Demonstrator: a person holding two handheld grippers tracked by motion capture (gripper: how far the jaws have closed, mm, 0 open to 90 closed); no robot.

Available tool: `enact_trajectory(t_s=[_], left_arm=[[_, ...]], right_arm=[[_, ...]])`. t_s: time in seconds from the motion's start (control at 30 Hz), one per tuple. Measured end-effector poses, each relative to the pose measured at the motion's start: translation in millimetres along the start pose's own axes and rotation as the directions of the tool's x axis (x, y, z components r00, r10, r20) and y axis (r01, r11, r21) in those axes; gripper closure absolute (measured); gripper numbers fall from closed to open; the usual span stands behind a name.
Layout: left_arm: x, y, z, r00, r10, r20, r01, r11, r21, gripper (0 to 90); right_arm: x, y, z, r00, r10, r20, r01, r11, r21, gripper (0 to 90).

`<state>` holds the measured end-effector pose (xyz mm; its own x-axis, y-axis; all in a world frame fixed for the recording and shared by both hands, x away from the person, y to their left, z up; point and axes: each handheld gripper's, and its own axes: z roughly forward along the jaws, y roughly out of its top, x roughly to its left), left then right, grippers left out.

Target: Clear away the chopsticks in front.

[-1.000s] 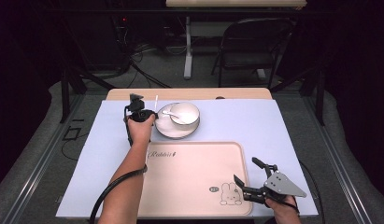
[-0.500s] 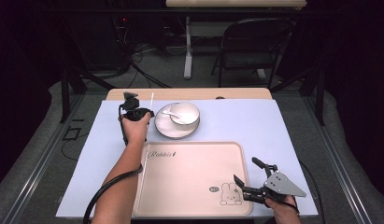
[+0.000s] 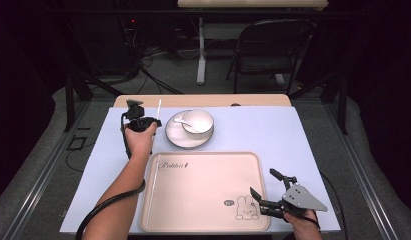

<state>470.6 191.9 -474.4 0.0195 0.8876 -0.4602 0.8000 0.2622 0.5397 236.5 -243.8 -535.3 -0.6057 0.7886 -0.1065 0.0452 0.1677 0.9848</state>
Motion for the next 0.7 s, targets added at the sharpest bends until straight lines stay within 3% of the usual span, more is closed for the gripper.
enact_trajectory(t_s=[0.13,0.2,0.27,0.33,0.5,0.63,0.7], left_arm=[[-2.2,-7.9,-9.6,0.9997,0.023,0.008,-0.023,0.9997,-0.004,84.3],[-5.9,-15.0,-15.5,0.9973,0.07,-0.024,-0.07,0.9976,-0.005,84.2],[-11.3,-25.5,-20.0,0.9907,0.128,-0.047,-0.128,0.9917,-0.008,84.3],[-14.6,-37.4,-23.2,0.9867,0.157,-0.042,-0.157,0.9876,0.006,84.3],[-17.0,-67.5,-32.0,0.9859,0.167,0.007,-0.167,0.9858,0.012,84.2],[-14.3,-91.8,-38.1,0.9823,0.186,0.023,-0.186,0.9823,0.021,84.2],[-9.4,-105.3,-40.0,0.9847,0.17,0.04,-0.171,0.9851,0.02,84.2]], right_arm=[[0.1,0.0,0.0,1.0,-0.002,0.001,0.002,1.0,0.001,14.0],[0.1,0.0,0.2,1.0,-0.005,0.002,0.005,1.0,0.002,13.9],[0.5,0.0,0.2,1.0,-0.003,0.003,0.003,1.0,0.003,13.9],[0.6,-0.1,0.3,1.0,-0.003,0.005,0.003,1.0,0.004,13.9],[1.1,-0.2,0.3,1.0,-0.003,0.005,0.003,1.0,0.008,13.9],[1.2,-0.2,0.4,0.9999,-0.007,0.007,0.007,1.0,0.008,13.9],[1.1,-0.2,0.3,0.9999,-0.01,0.008,0.01,1.0,0.007,13.9]])
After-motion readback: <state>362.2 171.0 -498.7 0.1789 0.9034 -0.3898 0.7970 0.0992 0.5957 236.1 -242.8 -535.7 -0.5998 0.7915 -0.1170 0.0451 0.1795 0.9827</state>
